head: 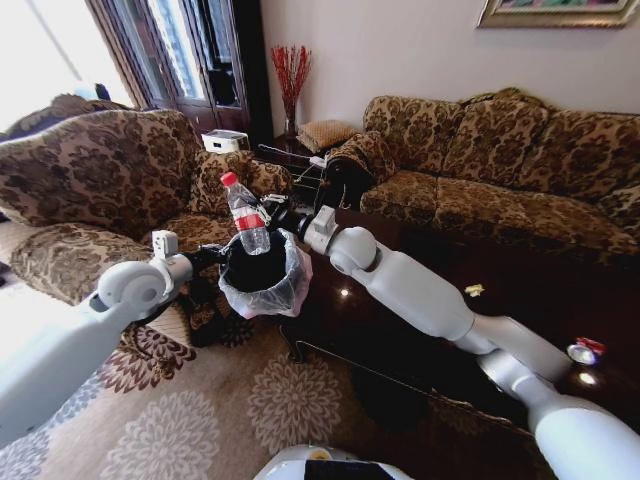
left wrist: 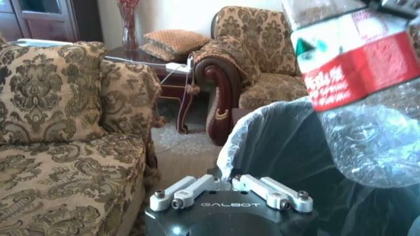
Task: Move to the front of the table and place the trash on the table into the trash bin.
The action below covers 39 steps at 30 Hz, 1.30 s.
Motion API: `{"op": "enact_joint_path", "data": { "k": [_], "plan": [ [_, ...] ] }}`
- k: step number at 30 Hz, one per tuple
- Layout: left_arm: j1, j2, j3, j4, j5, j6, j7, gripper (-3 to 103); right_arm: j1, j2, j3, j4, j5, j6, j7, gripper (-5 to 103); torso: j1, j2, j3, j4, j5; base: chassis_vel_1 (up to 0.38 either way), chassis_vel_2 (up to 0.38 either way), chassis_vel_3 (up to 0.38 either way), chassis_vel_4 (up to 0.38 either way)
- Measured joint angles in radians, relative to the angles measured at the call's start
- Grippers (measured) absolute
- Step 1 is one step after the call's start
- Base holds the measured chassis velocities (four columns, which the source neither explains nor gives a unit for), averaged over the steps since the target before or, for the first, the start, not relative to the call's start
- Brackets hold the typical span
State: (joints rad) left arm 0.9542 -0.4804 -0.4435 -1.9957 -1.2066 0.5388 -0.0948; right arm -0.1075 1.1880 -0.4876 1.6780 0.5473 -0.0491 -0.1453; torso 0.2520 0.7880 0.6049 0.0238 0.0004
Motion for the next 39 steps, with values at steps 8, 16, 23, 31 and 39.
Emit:
{"op": "enact_joint_path", "data": {
  "k": [8, 16, 23, 31, 39],
  "plan": [
    [0.02, -0.014, -0.015, -0.008, 0.008, 0.005, 0.0, 3, -0.02, -0.008, -0.003, 0.018, 0.014, 0.001, 0.026, 38, 0.0, 0.0, 0.0, 0.0002, -0.0001, 0.0, 0.0, 0.0, 0.0],
    [0.024, -0.014, -0.026, -0.01, 0.01, 0.005, 0.0, 3, -0.025, -0.017, 0.059, 0.043, 0.09, -0.05, 0.149, 66, 0.0, 0.0, 0.0, 0.0006, -0.0001, 0.0, 0.0, 0.0, 0.0],
    [-0.018, 0.006, -0.049, -0.004, 0.001, 0.012, 0.002, 3, -0.176, -0.138, 0.281, 0.048, 0.14, -0.234, 0.28, 93, 0.0, 0.0, 0.0, 0.0, 0.0002, 0.0, 0.0, 0.0, 0.0],
    [-0.099, 0.047, -0.047, 0.01, -0.056, 0.045, 0.006, 3, -0.477, -0.276, 0.524, 0.079, 0.075, -0.293, 0.276, 100, 0.0, 0.0, 0.0, -0.0005, 0.0009, 0.0, 0.0, 0.0, 0.0],
    [-0.064, 0.055, -0.082, -0.014, -0.049, 0.049, 0.008, 3, -0.897, -0.287, 0.813, 0.139, -0.025, -0.253, 0.274, 100, 0.0, 0.0, 0.0, 0.0001, 0.0002, 0.0, 0.0, 0.0, 0.0]
  ]
}}
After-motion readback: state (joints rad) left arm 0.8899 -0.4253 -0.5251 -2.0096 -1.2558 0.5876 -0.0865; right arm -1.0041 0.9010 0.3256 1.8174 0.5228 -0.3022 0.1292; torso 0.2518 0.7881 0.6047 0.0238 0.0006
